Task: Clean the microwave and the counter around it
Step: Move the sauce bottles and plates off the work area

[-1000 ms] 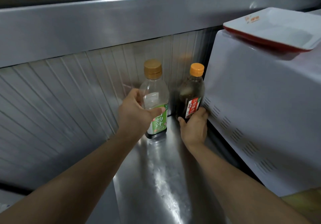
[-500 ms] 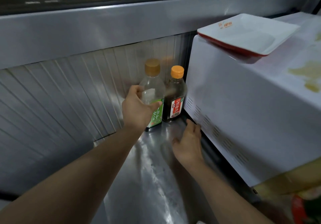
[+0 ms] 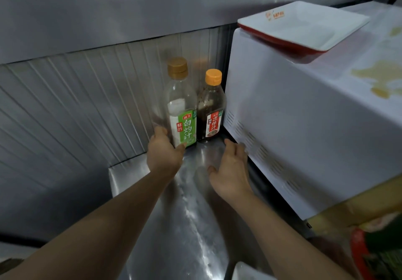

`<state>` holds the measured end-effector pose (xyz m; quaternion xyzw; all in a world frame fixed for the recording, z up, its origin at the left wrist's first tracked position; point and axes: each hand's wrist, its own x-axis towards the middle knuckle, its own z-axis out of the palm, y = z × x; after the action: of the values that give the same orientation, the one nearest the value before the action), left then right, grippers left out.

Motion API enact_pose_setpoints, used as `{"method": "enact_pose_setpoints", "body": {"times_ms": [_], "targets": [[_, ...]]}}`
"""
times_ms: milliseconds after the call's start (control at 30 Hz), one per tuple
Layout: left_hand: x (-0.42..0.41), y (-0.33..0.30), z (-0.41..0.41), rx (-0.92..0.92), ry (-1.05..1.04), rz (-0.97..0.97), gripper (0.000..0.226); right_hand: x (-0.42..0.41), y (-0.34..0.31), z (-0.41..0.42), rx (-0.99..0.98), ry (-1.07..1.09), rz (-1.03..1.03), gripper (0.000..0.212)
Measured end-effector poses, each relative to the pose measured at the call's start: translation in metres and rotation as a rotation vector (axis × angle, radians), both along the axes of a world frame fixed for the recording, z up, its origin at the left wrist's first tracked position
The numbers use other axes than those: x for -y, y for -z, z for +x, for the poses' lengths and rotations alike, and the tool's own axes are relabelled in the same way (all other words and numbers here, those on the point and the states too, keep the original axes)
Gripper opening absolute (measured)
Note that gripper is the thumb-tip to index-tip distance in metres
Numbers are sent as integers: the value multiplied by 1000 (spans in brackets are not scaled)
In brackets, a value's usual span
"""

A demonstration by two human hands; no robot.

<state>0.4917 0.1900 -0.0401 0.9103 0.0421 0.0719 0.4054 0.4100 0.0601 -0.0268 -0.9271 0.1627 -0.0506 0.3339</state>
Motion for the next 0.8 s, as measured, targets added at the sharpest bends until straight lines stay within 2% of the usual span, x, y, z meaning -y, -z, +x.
{"method": "enact_pose_setpoints", "body": {"times_ms": [333, 567, 800], "targets": [[2, -2, 6, -25, 44, 87, 46, 5, 4, -10, -99, -48, -133, 74], [-19, -37, -22, -206, 206, 375, 66, -5, -20, -33, -220, -104, -190, 80], [-41, -89, -65, -266, 339, 516, 70, -28, -71, -75, -208, -116, -244, 74]]}}
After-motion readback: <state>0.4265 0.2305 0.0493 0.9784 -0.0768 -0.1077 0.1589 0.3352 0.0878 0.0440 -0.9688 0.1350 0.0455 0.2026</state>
